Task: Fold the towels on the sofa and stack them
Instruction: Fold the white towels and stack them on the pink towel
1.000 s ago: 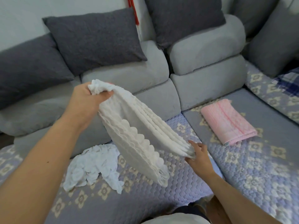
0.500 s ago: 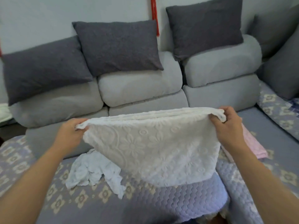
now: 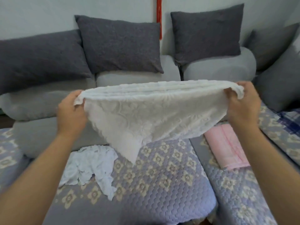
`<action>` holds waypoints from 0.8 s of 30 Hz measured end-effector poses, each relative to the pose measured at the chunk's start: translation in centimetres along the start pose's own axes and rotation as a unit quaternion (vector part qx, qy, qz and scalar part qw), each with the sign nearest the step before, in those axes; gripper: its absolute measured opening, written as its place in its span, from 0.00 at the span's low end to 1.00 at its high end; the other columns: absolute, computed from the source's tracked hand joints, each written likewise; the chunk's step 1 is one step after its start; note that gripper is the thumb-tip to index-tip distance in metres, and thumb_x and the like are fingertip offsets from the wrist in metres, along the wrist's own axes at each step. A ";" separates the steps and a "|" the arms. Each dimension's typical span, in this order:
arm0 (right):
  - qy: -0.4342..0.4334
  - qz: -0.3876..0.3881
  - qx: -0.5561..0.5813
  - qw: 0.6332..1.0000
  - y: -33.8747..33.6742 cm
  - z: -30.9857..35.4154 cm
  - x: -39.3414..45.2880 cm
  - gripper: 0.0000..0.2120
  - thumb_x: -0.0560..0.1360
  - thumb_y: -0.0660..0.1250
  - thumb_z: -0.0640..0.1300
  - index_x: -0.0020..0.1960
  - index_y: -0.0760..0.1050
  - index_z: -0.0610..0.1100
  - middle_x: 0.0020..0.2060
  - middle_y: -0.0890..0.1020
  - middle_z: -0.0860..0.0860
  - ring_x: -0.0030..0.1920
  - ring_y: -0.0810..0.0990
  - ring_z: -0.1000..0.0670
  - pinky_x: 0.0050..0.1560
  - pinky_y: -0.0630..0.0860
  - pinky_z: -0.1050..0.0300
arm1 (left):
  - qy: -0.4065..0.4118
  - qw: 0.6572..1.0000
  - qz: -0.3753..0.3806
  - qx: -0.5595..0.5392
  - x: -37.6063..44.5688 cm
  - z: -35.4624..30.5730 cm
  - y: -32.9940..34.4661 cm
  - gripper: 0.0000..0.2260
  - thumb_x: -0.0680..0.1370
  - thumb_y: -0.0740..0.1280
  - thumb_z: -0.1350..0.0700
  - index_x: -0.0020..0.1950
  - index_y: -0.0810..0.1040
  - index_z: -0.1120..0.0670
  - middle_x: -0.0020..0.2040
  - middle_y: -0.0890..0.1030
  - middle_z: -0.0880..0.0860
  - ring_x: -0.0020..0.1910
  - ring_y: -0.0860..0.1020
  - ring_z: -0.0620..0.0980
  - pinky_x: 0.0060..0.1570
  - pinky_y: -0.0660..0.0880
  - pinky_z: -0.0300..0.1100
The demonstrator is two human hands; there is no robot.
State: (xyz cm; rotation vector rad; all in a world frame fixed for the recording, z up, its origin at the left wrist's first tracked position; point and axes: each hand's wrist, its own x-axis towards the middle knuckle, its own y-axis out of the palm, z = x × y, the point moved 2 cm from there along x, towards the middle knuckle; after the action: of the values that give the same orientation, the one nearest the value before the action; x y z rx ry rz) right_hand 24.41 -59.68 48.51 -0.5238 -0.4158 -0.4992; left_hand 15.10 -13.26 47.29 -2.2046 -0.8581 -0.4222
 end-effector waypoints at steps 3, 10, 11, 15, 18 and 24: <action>0.003 0.310 -0.175 0.934 3.9 -5.9 -5.0 0.10 0.79 0.68 0.42 0.57 0.75 0.38 0.51 0.82 0.38 0.53 0.80 0.39 0.47 0.68 0.52 | -0.051 0.947 0.276 0.160 -3.6 5.3 4.1 0.10 0.76 0.67 0.66 0.39 0.80 0.53 0.43 0.84 0.62 0.46 0.82 0.61 0.41 0.70 0.45; 0.049 0.228 -0.129 0.964 1.2 -7.1 -3.4 0.07 0.78 0.70 0.45 0.45 0.74 0.43 0.40 0.78 0.46 0.43 0.76 0.43 0.42 0.68 0.52 | -0.178 0.954 0.241 -0.023 -4.5 6.7 2.5 0.06 0.75 0.69 0.68 0.43 0.82 0.59 0.37 0.83 0.53 0.36 0.76 0.45 0.36 0.71 0.38; 0.051 0.215 -0.091 0.971 0.7 -6.4 -2.7 0.09 0.77 0.70 0.46 0.42 0.73 0.44 0.37 0.77 0.48 0.39 0.75 0.45 0.39 0.68 0.52 | -0.196 0.951 0.221 -0.089 -3.9 6.2 1.8 0.08 0.76 0.68 0.69 0.44 0.82 0.57 0.36 0.82 0.49 0.35 0.77 0.43 0.36 0.72 0.38; 0.095 0.185 0.044 0.977 -0.1 -5.0 -0.7 0.10 0.76 0.73 0.48 0.41 0.74 0.46 0.37 0.78 0.51 0.36 0.75 0.52 0.38 0.72 0.54 | -0.285 0.893 0.175 -0.301 -2.4 5.2 1.0 0.08 0.80 0.64 0.66 0.51 0.80 0.56 0.43 0.83 0.55 0.39 0.81 0.49 0.37 0.78 0.41; 0.159 0.238 0.095 0.953 1.3 -5.9 -0.2 0.10 0.74 0.75 0.50 0.44 0.77 0.46 0.39 0.81 0.48 0.39 0.78 0.50 0.42 0.76 0.51 | -0.313 0.896 0.206 -0.240 -2.6 5.7 2.0 0.08 0.82 0.62 0.64 0.51 0.80 0.56 0.47 0.84 0.57 0.39 0.83 0.50 0.36 0.79 0.41; 0.174 0.284 0.101 0.937 4.1 -5.8 1.3 0.12 0.76 0.73 0.45 0.45 0.74 0.38 0.38 0.77 0.44 0.37 0.76 0.49 0.30 0.74 0.59 | -0.182 0.953 0.229 -0.082 0.8 5.3 2.3 0.15 0.79 0.68 0.65 0.43 0.85 0.45 0.37 0.85 0.40 0.39 0.82 0.43 0.36 0.78 0.37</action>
State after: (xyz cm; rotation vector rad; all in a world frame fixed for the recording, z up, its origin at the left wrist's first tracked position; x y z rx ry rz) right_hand 29.10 -60.33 43.10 -0.3241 0.0344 0.0180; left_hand 17.54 -10.21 42.87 -2.5883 -0.4731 0.1499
